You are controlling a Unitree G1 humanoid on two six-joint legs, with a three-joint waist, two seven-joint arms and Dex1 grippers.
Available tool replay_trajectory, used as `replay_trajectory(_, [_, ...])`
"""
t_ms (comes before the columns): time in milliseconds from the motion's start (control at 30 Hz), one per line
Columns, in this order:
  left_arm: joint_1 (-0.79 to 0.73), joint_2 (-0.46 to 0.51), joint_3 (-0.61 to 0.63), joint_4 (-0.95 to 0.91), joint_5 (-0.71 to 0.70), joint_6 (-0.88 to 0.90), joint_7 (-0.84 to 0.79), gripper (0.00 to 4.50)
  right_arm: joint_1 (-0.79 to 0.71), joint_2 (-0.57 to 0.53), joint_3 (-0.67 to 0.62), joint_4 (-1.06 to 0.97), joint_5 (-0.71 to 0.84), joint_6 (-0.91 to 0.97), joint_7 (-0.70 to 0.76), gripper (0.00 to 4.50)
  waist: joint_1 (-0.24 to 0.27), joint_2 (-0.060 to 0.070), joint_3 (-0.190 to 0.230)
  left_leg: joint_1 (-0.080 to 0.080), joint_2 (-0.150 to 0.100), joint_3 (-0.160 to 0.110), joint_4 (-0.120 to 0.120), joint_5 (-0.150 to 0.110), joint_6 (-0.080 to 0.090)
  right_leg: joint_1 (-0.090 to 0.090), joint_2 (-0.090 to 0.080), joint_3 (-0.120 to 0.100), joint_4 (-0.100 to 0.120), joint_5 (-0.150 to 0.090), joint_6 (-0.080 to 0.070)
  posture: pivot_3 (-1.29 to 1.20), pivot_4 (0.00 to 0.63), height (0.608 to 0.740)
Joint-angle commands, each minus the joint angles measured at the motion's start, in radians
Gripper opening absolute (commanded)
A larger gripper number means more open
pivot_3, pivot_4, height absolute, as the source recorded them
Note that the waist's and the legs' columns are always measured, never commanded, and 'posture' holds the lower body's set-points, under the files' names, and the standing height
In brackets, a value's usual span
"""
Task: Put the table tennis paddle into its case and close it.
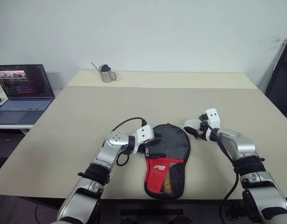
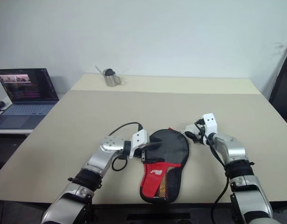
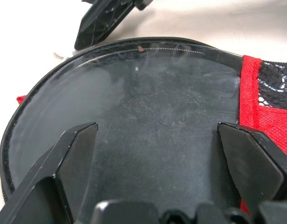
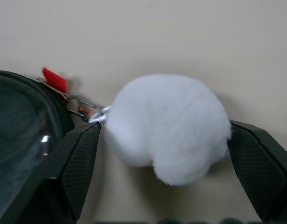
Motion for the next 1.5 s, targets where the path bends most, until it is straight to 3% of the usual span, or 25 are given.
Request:
replay_trajectory(33, [0.016,0.001,-0.062,0.015,0.027,0.001,-0.013,4.5,-0.033,0.004,-0.037,-0.009,-0.006,-0.038,-0.008,4.1,0.0,0.0,0.0,0.0,0.0,0.0,0.0,0.0,0.0,0.0,0.0,0.0,0.0,0.0,0.0,0.0,0.15,0.74])
replay_trajectory(333, [-0.047,-0.038,-0.142,0.202,0.124,-0.093,0.051,4.5,-0.008,0.016,-0.034,-0.067,-0.007,-0.02,-0.026,1.29,0.006,0.002,-0.002,0.002,-0.002,0.0,0.001,0.0,0.0,0.003,-0.002,0.0,0.0,0.0,0.0,0.0,0.15,0.74])
replay_trajectory(500, [-0.043,-0.044,-0.146,0.269,0.112,-0.087,0.05,4.5,0.009,0.016,-0.029,-0.113,-0.017,0.003,-0.048,0.37,0.006,0.008,-0.008,0.006,-0.002,0.001,0.001,0.0,0.0,0.007,-0.002,0.001,0.0,0.0,0.001,0.0,0.15,0.74])
replay_trajectory(633, [-0.027,-0.045,-0.138,0.296,0.098,-0.055,0.034,4.5,0.042,0.009,-0.034,-0.189,-0.018,0.043,-0.059,0.3,0.004,0.011,-0.011,0.018,-0.001,0.0,0.0,0.0,0.0,0.019,-0.002,0.0,-0.002,-0.002,-0.003,0.0,0.15,0.74])
replay_trajectory(900, [-0.006,-0.032,-0.137,0.348,0.074,0.024,0.009,4.5,0.159,-0.054,-0.071,-0.395,-0.01,0.177,-0.077,0.3,0.004,0.015,-0.018,0.018,-0.001,0.0,-0.001,0.0,0.0,0.02,-0.002,0.0,-0.004,-0.003,-0.003,0.0,0.15,0.74])
replay_trajectory(1067, [0.009,-0.024,-0.15,0.342,0.064,0.051,0.001,4.5,0.331,-0.153,-0.129,-0.618,0.027,0.327,-0.064,0.3,0.004,0.012,-0.024,0.017,-0.001,-0.001,-0.003,-0.001,0.0,0.02,-0.002,-0.002,-0.007,-0.003,-0.003,0.0,0.15,0.74])
replay_trajectory(1300, [0.006,-0.034,-0.153,0.348,0.066,0.059,0.008,4.5,0.526,-0.249,-0.255,-0.995,0.188,0.582,-0.015,0.29,0.001,0.021,-0.035,0.017,0.0,-0.002,-0.007,-0.001,0.001,0.021,-0.001,-0.002,-0.015,-0.005,-0.006,0.0,0.15,0.74])
replay_trajectory(1500, [-0.003,-0.044,-0.158,0.363,0.074,0.047,0.01,4.5,0.677,-0.265,-0.388,-1.293,0.374,0.797,0.017,0.29,0.001,0.018,-0.038,0.016,0.0,-0.002,-0.008,-0.003,0.001,0.022,-0.001,-0.003,-0.018,-0.006,-0.007,0.0,0.15,0.74])
